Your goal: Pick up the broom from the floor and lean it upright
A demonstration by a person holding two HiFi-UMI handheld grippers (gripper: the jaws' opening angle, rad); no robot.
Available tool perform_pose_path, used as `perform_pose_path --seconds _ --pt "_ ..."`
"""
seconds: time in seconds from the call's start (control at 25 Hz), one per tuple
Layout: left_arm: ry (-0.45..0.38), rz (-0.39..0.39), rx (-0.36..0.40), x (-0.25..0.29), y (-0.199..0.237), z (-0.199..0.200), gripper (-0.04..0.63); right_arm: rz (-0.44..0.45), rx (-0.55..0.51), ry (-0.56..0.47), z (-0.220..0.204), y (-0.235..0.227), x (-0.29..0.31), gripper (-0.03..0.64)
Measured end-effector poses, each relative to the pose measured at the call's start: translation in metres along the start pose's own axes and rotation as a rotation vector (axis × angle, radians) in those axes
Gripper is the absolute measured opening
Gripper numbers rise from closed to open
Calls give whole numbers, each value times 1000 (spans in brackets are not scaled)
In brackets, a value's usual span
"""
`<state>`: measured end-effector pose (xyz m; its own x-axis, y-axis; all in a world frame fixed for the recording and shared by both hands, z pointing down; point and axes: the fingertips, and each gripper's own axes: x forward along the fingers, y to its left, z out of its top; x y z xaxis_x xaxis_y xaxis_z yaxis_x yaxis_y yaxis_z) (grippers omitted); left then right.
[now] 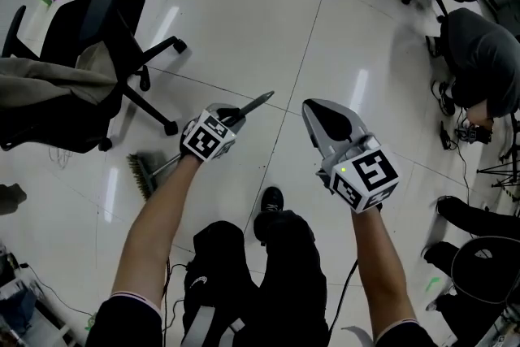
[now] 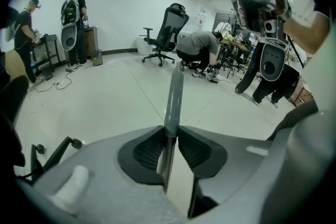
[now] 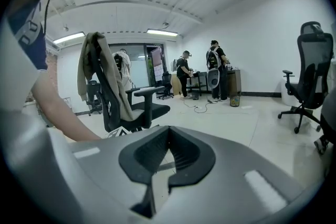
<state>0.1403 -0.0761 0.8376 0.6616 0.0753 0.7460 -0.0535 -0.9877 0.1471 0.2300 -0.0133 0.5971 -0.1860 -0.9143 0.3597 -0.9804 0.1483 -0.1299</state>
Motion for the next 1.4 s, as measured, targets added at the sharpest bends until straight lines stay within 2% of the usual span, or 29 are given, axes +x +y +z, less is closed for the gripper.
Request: perform_pose_path --seconds 0.24,0.44,0.68,0.88,1.24,1.4 --pt "-89 112 -87 -100 7 62 89 79 -18 -5 99 21 -9 2" --pt "-119 240 -202 -174 33 86 87 174 -45 1 162 41 5 2" --pt "-127 383 -347 -250 60 87 84 293 -78 10 215 67 24 2" --pt "-167 471 -456 -298 75 81 83 380 -111 19 247 97 51 2" --pt "-261 636 -687 -363 119 53 83 471 -187 28 299 155 108 2" --pt "-277 671 -738 -375 139 42 83 499 -212 28 314 183 128 2"
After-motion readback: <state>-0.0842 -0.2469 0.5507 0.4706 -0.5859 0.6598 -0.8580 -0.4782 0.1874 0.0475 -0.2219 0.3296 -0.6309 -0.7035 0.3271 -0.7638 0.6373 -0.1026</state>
